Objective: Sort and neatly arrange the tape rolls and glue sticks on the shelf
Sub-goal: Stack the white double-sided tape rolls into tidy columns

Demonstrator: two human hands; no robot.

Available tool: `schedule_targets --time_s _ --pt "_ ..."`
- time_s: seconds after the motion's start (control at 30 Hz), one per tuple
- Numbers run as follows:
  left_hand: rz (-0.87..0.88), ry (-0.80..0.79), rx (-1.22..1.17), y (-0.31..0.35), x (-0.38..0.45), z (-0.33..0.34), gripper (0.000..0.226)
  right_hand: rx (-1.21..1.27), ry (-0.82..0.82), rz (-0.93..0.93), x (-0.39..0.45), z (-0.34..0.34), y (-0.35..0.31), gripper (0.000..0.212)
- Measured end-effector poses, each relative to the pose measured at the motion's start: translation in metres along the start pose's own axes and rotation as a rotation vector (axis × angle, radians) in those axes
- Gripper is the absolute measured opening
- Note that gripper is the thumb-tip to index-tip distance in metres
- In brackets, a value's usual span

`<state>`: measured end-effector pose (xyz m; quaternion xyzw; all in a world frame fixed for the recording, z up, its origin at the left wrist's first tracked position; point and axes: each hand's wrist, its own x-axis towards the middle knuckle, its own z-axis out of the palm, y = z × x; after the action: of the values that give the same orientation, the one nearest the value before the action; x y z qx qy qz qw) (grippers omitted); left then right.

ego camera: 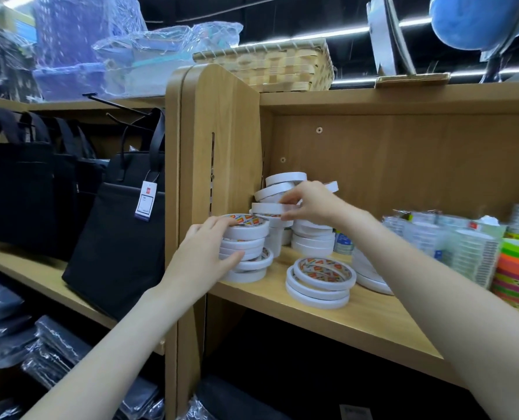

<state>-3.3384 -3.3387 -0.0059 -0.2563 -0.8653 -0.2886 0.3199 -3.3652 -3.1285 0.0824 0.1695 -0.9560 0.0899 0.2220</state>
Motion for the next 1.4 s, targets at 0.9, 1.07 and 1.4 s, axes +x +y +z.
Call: schedule_targets --time_s 0.9,1.07,1.4 --pt "-0.013 0.120 0.042 -0.006 -0.013 0.001 0.025 0.970 0.019 0.045 -0.045 -0.039 0.008 0.012" --pt "0.006 0.032 0.003 0.001 -0.006 0.004 0.032 0.208 -0.037 0.151 -0.064 -0.050 0.030 0.010" --pt "-0.120 0.129 -0.235 -0.014 -0.017 -0.011 0.029 0.007 -0.072 -0.007 -0.049 -0.009 -0.001 0.021"
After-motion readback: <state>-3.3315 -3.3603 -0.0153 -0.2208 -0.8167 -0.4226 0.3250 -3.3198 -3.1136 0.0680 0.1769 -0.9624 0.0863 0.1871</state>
